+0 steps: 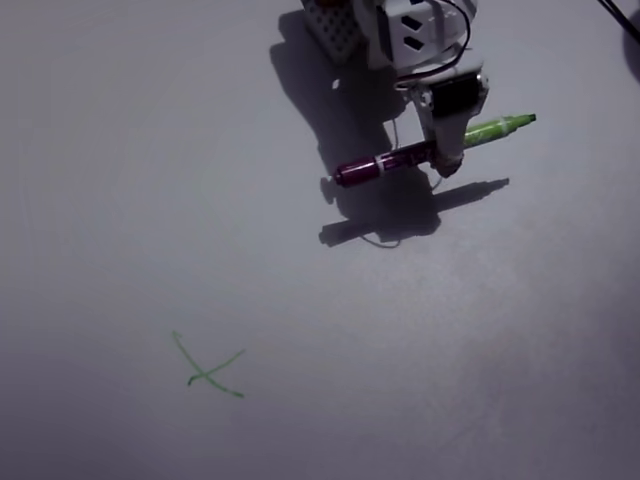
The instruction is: Draw the capital letter X with the green marker.
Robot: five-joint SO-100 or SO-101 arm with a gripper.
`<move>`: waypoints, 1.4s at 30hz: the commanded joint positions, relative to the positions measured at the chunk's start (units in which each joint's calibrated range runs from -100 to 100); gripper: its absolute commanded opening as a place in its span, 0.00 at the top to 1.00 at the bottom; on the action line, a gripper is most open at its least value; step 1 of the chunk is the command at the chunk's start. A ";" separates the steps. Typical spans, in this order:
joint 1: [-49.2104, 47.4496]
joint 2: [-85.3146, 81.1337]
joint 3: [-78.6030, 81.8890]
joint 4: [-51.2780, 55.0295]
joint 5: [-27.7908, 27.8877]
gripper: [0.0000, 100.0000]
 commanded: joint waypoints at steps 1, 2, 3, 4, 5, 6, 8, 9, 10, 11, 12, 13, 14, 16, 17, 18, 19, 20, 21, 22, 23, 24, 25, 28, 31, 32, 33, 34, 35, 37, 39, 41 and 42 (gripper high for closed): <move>-0.72 -4.27 3.90 -3.01 -1.27 0.99; -0.43 -5.15 5.25 -3.99 -0.88 0.99; -0.24 -6.27 7.22 -5.30 -0.88 0.99; 0.14 -7.14 8.48 -5.71 -0.83 0.99; 0.43 -7.94 9.65 -5.87 -0.93 0.99; 0.81 -8.82 10.55 -5.87 -0.88 0.99; 1.38 -10.41 12.07 -5.87 -0.63 0.99; 1.76 -11.45 12.79 -5.87 -0.29 0.99; 2.04 -12.49 13.33 -5.87 -0.10 0.99; 2.33 -13.37 13.69 -5.62 -0.15 0.99; 2.71 -14.00 13.78 -4.72 0.29 0.99; 3.28 -14.16 13.78 -4.07 0.78 0.99; 3.66 -14.16 13.78 -3.91 0.78 0.99; 4.90 -14.40 13.87 -3.74 1.51 0.99; 5.47 -14.40 13.87 -3.83 1.76 0.99; 6.23 -14.32 13.87 -3.83 2.34 0.99; 6.90 -14.16 13.87 -3.83 2.49 0.99; 7.56 -13.92 13.87 -3.91 2.59 0.99; 8.42 -13.68 13.87 -3.99 2.88 0.99; 9.09 -13.68 13.87 -3.99 3.13 0.99; 9.75 -13.68 13.96 -3.99 3.27 0.99; 10.13 -13.68 13.96 -3.99 3.32 0.99; 10.52 -13.68 13.96 -3.99 3.32 0.99; 11.56 -13.84 14.05 -3.99 3.66 0.99; 12.99 -14.80 14.95 -3.91 4.10 0.99; 13.66 -15.36 15.66 -3.91 4.49 0.99; 14.51 -16.00 16.74 -3.91 5.08 0.99; 14.99 -16.64 17.37 -3.74 5.18 0.99; 15.28 -16.96 17.37 -3.09 4.84 0.99; 15.85 -17.75 17.37 -1.70 4.98 0.99; 16.23 -18.39 17.37 -0.47 4.93 0.99; 16.80 -18.63 17.37 0.67 5.03 0.99; 17.18 -18.71 17.37 0.92 5.03 0.99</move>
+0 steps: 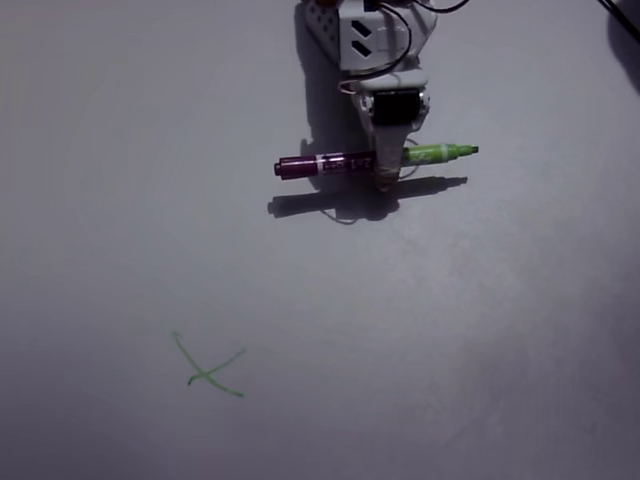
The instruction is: Draw the capital letter X with the green marker.
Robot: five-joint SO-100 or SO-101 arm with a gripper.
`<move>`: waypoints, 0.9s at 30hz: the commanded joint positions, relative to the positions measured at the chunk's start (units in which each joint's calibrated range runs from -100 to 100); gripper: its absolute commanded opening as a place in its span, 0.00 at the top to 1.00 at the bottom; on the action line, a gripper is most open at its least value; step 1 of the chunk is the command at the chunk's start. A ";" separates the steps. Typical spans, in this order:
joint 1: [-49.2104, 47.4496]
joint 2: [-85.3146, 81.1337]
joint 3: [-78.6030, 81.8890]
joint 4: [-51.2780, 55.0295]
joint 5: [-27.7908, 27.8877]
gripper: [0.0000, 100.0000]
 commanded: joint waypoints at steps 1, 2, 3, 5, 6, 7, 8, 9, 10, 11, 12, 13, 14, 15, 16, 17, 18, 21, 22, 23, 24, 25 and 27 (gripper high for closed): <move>1.49 -0.58 0.66 0.92 0.34 0.99; 1.97 -0.58 0.66 1.16 0.44 0.99; 2.45 -0.66 0.66 1.57 0.63 0.99; 3.30 -0.97 0.66 2.06 0.83 0.99; 3.87 -1.05 0.66 2.39 0.93 0.99; 4.44 -1.13 0.66 2.71 1.07 0.99; 5.02 -1.13 0.66 3.29 1.47 0.99; 5.68 -1.21 0.66 4.02 1.76 0.99; 6.16 -1.45 0.66 4.51 1.90 0.99; 6.54 -1.61 0.66 4.92 2.00 0.99; 6.82 -1.69 0.66 5.17 1.90 0.99; 7.01 -1.77 0.66 5.66 1.76 0.99; 7.30 -2.01 0.66 6.06 1.76 0.99; 7.49 -2.17 0.66 6.64 1.86 0.99; 7.68 -2.41 0.66 7.05 1.95 0.99; 7.68 -2.73 0.66 7.62 1.86 0.99; 7.68 -2.97 0.57 8.35 1.81 0.99; 7.59 -4.33 0.57 11.21 1.71 0.99; 7.40 -4.72 0.48 12.19 1.56 0.99; 7.30 -5.12 0.48 13.18 1.42 0.99; 7.11 -5.52 0.48 14.07 1.07 0.99; 6.63 -5.52 0.48 14.56 0.44 0.99; 5.59 -5.60 0.48 14.73 -2.05 0.99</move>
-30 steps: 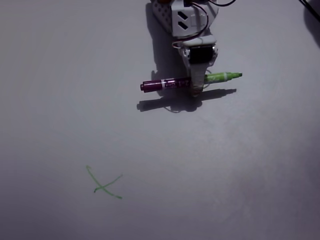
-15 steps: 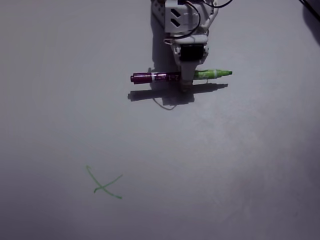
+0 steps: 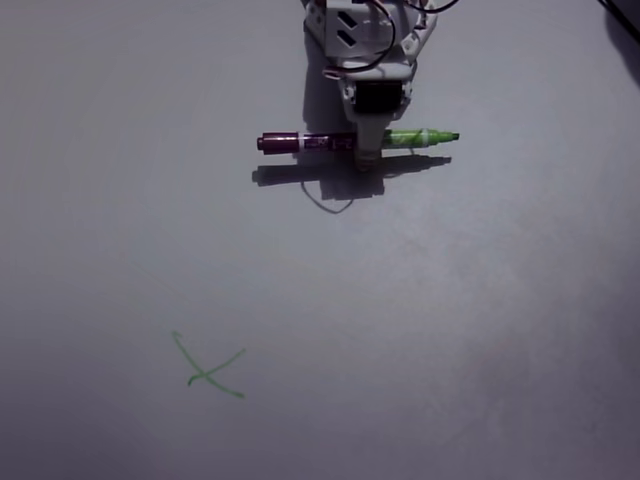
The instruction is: Draw the capital letter X with the green marker.
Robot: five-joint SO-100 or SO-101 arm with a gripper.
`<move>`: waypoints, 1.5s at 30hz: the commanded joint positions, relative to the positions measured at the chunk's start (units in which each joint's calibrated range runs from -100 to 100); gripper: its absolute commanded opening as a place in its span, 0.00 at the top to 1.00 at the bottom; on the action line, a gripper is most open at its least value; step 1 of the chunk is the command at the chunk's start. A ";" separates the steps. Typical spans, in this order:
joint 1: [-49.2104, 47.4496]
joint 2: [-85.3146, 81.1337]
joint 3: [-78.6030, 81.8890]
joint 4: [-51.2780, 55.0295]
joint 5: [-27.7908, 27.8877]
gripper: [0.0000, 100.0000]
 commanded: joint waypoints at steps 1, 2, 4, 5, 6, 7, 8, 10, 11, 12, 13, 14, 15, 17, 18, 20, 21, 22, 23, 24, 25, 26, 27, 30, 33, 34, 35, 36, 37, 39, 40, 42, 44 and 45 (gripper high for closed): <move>-1.16 -0.13 0.39 1.60 -3.03 0.99; -1.25 -0.13 0.39 1.68 -3.13 0.99; -1.25 -0.13 0.39 2.00 -3.81 0.99; -1.73 -0.13 0.39 2.17 -5.13 0.99; -2.02 -0.13 0.39 2.74 -5.62 0.99; -2.11 -0.05 0.39 4.21 -5.08 0.99; -2.02 -0.05 0.30 5.27 -4.44 0.99; -1.73 -0.05 0.30 5.85 -4.15 0.99; -1.54 -0.05 0.30 6.25 -3.61 0.99; -1.16 -0.05 0.30 6.83 -2.49 0.99; -0.68 -0.05 0.30 7.07 -1.51 0.99; -0.49 -0.05 0.30 7.07 -1.27 0.99; -0.49 -0.05 0.30 7.15 -1.27 0.99; -0.21 -0.05 0.30 7.64 -0.98 0.99; -0.11 -0.05 0.30 8.22 -0.98 0.99; 0.55 -0.13 0.30 9.52 -0.44 0.99; 1.03 -0.13 0.30 9.85 -0.05 0.99; 1.32 -0.13 0.30 9.93 0.10 0.99; 1.51 -0.13 0.30 10.10 0.15 0.99; 1.60 -0.13 0.30 10.34 0.15 0.99; 1.60 -0.13 0.30 10.83 0.15 0.99; 1.60 -0.13 0.30 11.24 0.15 0.99; 1.60 -0.13 0.30 11.40 0.00 0.99; 1.70 -0.13 0.30 11.24 -0.29 0.99; 1.41 -0.13 0.30 10.99 -0.78 0.99; 0.93 -0.13 0.30 10.99 -1.42 0.99; 0.65 -0.13 0.30 10.99 -1.95 0.99; 0.36 -0.13 0.30 10.99 -3.13 0.99; 0.17 -0.13 0.30 11.08 -4.05 0.99; -0.11 -0.13 0.30 11.16 -4.64 0.99; -0.11 -0.13 0.30 11.24 -5.52 0.99; -0.11 -0.13 0.30 11.40 -6.45 0.99; -0.11 -0.13 0.30 11.40 -6.45 0.99; -0.11 -0.13 0.30 11.40 -6.45 0.99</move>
